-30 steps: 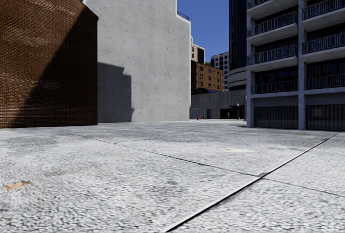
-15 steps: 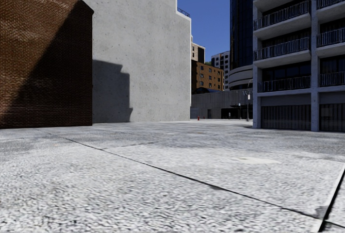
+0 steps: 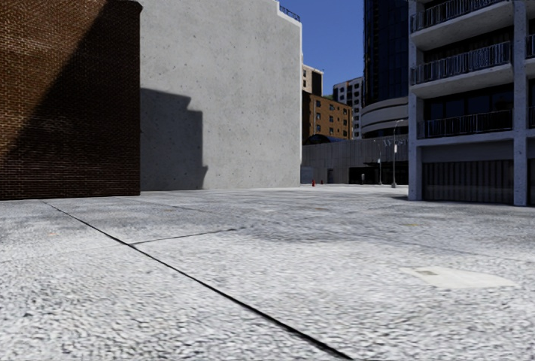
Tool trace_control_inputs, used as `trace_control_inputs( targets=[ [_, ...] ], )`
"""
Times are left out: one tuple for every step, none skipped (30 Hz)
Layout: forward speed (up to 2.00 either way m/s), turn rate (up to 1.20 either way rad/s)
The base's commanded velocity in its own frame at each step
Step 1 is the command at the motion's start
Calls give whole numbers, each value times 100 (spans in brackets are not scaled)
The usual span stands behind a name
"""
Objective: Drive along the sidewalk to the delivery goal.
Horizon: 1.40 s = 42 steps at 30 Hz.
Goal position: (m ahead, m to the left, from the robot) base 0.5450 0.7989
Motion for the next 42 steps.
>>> trace_control_inputs(
  targets=[
    [82, 26],
    [78, 26],
    [73, 26],
    [71, 22],
    [71, 22],
    [58, 0],
    [44, 0],
    [38, 0],
    [34, 0],
    [34, 0],
    [27, 0],
    [11, 0],
    [0, 0],
    [0, 0],
    [0, 0],
    [0, 0],
    [0, 0],
    [0, 0],
    [0, 0],
    [0, 0],
    [0, 0],
    [0, 0],
    [0, 0],
    [0, 0],
    [0, 0],
    [0, 0],
    [0, 0],
    [0, 0],
    [0, 0],
    [0, 0],
    [0, 0],
    [0, 0],
    [0, 0],
    [0, 0],
    [0, 0],
    [0, 0],
    [0, 0],
    [0, 0],
    [0, 0],
    [0, 0],
    [0, 0],
    [0, 0]
  ],
)
